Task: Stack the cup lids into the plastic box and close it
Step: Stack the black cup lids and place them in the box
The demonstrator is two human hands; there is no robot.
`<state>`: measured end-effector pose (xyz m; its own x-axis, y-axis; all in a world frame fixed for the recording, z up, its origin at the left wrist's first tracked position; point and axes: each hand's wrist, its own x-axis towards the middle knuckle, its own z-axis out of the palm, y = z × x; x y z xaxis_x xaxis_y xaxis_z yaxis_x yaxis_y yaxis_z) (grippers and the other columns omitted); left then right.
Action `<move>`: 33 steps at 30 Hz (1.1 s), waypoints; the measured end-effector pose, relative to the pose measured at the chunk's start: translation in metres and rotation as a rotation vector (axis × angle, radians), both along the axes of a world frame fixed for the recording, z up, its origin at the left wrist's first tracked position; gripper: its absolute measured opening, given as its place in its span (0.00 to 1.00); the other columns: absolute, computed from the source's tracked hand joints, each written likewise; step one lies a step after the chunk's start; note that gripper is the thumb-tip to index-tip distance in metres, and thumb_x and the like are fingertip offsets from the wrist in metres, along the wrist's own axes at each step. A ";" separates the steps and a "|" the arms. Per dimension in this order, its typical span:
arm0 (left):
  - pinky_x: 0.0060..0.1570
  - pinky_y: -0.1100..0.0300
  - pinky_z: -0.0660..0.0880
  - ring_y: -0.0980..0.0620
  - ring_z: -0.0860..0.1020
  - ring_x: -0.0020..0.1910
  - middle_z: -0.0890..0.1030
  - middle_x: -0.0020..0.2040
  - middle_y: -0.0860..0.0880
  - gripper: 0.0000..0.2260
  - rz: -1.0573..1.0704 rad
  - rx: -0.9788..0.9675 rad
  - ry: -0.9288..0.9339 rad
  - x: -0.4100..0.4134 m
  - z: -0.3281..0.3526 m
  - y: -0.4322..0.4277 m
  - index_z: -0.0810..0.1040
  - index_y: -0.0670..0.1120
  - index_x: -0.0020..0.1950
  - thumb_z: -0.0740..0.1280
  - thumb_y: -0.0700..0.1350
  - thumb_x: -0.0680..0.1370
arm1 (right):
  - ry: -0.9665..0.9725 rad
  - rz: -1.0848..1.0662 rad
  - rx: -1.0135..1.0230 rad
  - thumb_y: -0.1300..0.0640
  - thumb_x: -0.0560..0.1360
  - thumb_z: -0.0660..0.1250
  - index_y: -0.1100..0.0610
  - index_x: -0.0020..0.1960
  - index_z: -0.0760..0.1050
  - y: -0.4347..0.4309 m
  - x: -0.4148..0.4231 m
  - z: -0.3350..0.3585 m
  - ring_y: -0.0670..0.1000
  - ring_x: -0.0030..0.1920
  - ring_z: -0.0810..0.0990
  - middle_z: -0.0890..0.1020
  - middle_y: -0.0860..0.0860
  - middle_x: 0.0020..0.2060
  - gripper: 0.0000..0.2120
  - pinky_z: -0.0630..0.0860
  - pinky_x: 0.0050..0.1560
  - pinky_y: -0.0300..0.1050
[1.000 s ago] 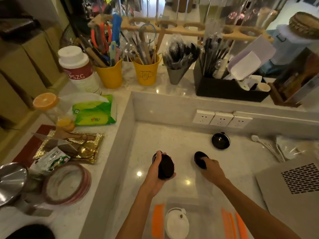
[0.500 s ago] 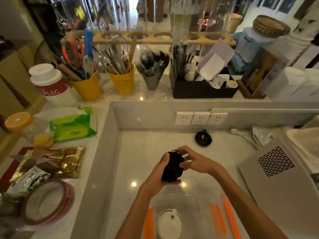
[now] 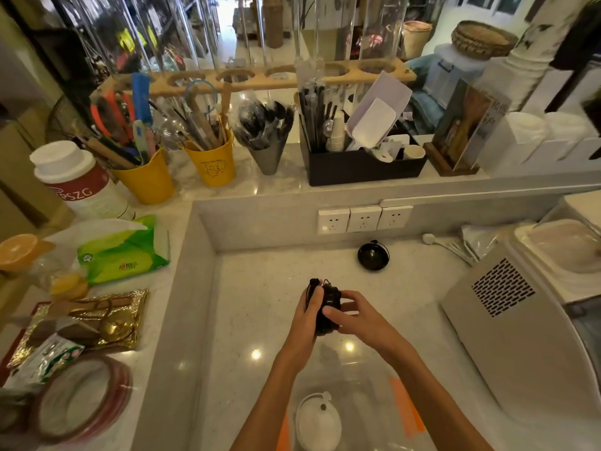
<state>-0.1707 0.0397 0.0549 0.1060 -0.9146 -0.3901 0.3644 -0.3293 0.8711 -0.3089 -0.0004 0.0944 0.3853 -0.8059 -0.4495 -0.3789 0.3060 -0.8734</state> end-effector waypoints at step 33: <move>0.52 0.42 0.80 0.39 0.77 0.63 0.74 0.70 0.36 0.19 0.133 0.221 0.488 0.013 -0.025 -0.061 0.76 0.45 0.66 0.71 0.45 0.76 | 0.253 0.224 -0.225 0.36 0.73 0.67 0.48 0.71 0.68 -0.139 -0.012 -0.042 0.47 0.58 0.76 0.75 0.47 0.62 0.30 0.77 0.59 0.50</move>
<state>-0.1578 -0.0209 0.0295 -0.0260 -0.7964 -0.6042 0.7597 -0.4086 0.5059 -0.3207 -0.1395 0.0520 0.4620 -0.8039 -0.3746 -0.6264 0.0033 -0.7795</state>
